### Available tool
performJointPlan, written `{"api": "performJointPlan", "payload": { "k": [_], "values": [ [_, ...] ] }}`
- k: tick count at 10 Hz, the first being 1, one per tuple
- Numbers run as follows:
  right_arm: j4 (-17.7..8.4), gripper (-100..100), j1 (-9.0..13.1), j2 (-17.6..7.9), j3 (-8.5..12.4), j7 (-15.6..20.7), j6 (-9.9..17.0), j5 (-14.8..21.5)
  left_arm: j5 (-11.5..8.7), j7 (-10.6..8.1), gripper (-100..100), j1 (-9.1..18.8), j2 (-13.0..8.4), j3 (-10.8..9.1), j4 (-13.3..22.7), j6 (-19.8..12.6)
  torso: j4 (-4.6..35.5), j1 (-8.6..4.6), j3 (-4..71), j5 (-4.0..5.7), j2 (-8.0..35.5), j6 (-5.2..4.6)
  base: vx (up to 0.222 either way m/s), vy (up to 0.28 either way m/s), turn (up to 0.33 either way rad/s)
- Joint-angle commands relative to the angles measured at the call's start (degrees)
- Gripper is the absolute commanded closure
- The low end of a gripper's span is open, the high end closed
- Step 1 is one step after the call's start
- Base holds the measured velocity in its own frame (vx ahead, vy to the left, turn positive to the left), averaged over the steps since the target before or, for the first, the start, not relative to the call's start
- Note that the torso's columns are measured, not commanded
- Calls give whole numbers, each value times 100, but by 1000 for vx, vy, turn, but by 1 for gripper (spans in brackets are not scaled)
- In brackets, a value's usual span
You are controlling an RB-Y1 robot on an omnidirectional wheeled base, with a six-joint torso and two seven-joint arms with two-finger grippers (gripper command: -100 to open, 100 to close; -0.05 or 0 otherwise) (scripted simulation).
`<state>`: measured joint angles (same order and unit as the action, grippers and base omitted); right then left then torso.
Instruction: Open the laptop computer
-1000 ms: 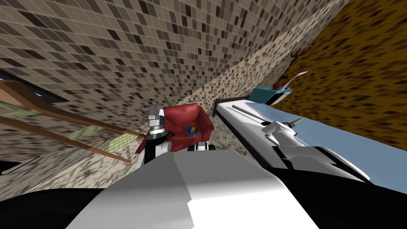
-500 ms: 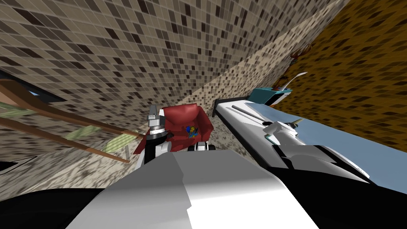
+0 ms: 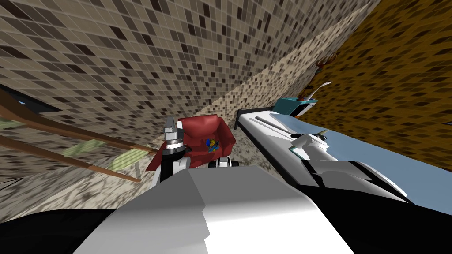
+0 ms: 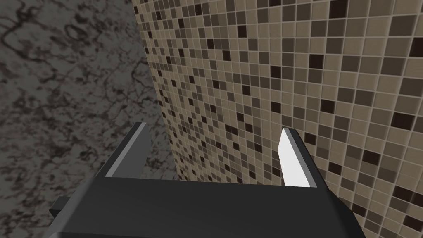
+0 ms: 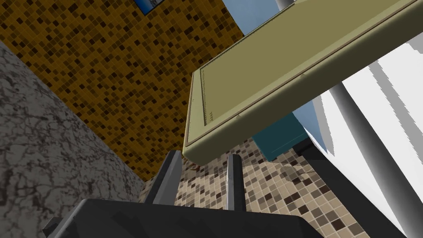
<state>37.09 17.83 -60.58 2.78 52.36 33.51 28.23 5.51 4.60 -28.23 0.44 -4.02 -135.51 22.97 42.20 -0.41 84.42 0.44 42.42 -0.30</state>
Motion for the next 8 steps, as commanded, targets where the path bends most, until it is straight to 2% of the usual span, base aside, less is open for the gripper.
{"api": "performJointPlan", "payload": {
  "k": [1,5,6,7,8],
  "values": [
    [24,100,-13,91,131,-442,-204,24,0,0,0,0,0,0,0,0,0,-11,0,2,0,-11,-66,-15,-83],
    [141,100,10,201,330,-1077,-489,76,0,0,0,0,0,0,0,0,-1,-9,3,-2,-3,-6,-71,-25,-94],
    [210,100,-2,167,307,-942,-424,41,0,0,0,0,0,0,0,0,-1,-2,7,-8,-8,0,-31,-12,-27],
    [290,100,-94,249,416,-1248,-616,190,0,0,0,0,0,0,0,0,-1,16,19,-23,-26,23,23,-8,-168],
    [290,100,-94,249,416,-1248,-616,190,0,0,0,-2,0,-1,0,0,-5,34,29,-30,-41,25,33,-6,-139]
  ]
}}
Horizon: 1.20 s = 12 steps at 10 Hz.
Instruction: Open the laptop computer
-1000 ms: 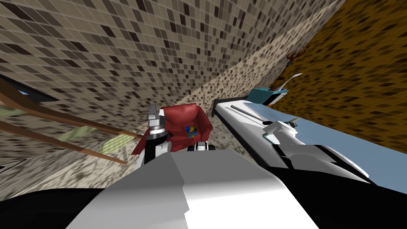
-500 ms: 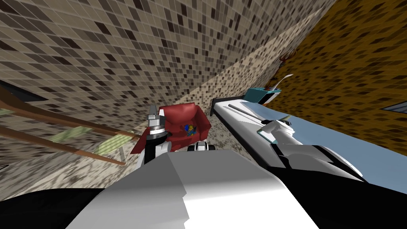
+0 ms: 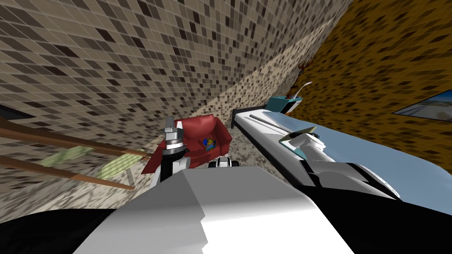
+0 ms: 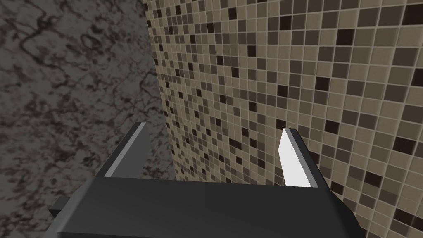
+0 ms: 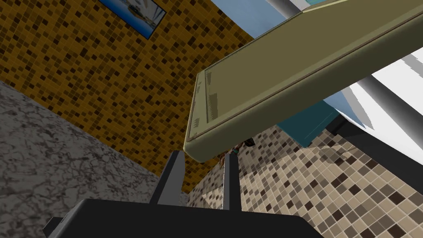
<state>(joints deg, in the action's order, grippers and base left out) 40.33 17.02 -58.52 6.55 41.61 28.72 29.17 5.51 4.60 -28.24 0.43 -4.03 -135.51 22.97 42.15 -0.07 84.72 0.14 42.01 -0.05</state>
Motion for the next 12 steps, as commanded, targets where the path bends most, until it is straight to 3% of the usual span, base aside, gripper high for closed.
{"api": "performJointPlan", "payload": {
  "k": [1,2,3,4,11,12],
  "values": [
    [34,100,-99,127,139,-406,-324,250,0,0,0,0,0,0,0,0,1,5,2,-4,-1,17,55,-14,-178],
    [34,100,-99,127,139,-448,-324,250,0,0,0,0,0,0,0,0,1,4,2,-4,-3,23,46,-4,-92],
    [102,100,-185,210,239,-681,-510,403,0,0,0,1,0,1,0,0,1,3,1,-2,-1,39,44,-6,-140],
    [102,100,-185,210,239,-723,-510,403,0,0,0,0,0,0,0,0,3,-1,-2,-2,4,25,38,0,-87],
    [375,100,-528,544,640,-1754,-1256,1015,0,0,0,1,0,0,0,0,11,-1,-10,-10,20,15,44,-3,-129],
    [375,100,-528,544,640,-1824,-1256,1015,0,0,0,1,0,0,0,0,11,2,-14,-9,26,5,-7,2,-14]
  ]
}}
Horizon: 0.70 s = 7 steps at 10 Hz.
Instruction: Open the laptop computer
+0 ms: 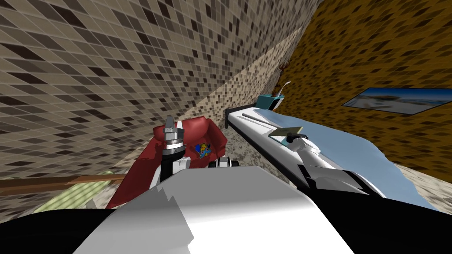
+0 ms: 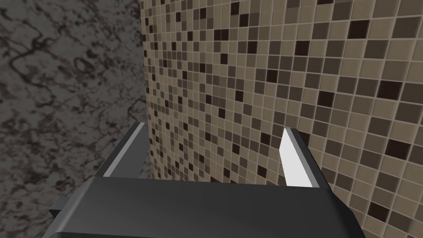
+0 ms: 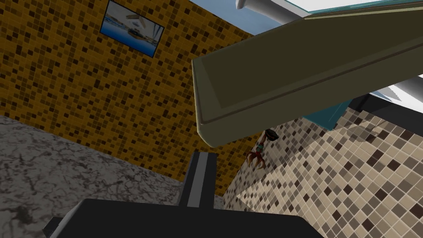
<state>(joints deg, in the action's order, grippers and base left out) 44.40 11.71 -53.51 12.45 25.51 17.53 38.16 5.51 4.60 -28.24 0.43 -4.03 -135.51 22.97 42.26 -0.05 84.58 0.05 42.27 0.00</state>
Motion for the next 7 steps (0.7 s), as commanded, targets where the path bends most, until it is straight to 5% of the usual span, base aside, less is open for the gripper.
{"api": "performJointPlan", "payload": {
  "k": [1,6,7],
  "values": [
    [37,100,-82,127,150,-421,-323,269,0,0,0,1,0,0,0,0,5,5,-6,-4,10,3,-18,19,-88],
    [174,100,-253,294,351,-1040,-696,575,0,0,0,1,0,0,0,0,0,0,3,-3,-5,2,-9,9,-58],
    [-29,-100,-235,25,202,-940,-748,261,0,0,0,0,0,0,0,0,2,2,1,-4,-1,-3,-12,21,38]
  ]
}}
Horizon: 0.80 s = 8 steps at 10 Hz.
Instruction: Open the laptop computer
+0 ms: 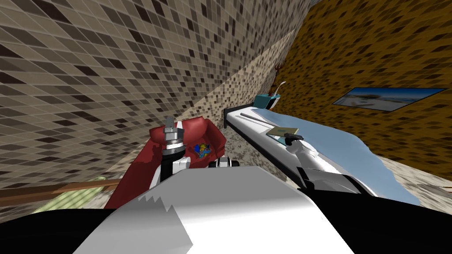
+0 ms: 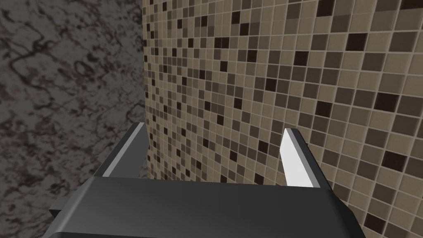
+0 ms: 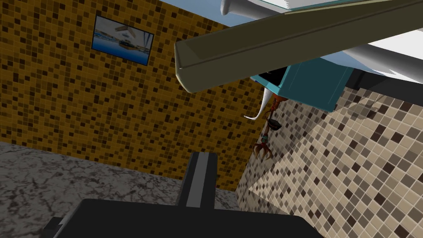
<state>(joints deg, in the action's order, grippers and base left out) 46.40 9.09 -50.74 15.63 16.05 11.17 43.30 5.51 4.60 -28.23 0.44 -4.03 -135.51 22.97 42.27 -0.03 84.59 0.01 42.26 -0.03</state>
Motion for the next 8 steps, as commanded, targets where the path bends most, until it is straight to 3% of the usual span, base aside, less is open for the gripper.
{"api": "performJointPlan", "payload": {
  "k": [1,8],
  "values": [
    [-229,-100,27,-251,-116,7,-112,-253,0,0,0,1,0,1,0,0,2,9,-2,-4,3,7,-14,29,87],
    [-1030,-100,122,-1131,-522,30,-502,-1136,0,0,0,1,0,1,0,0,1,-1,-1,0,0,2,-14,29,56]
  ]
}}
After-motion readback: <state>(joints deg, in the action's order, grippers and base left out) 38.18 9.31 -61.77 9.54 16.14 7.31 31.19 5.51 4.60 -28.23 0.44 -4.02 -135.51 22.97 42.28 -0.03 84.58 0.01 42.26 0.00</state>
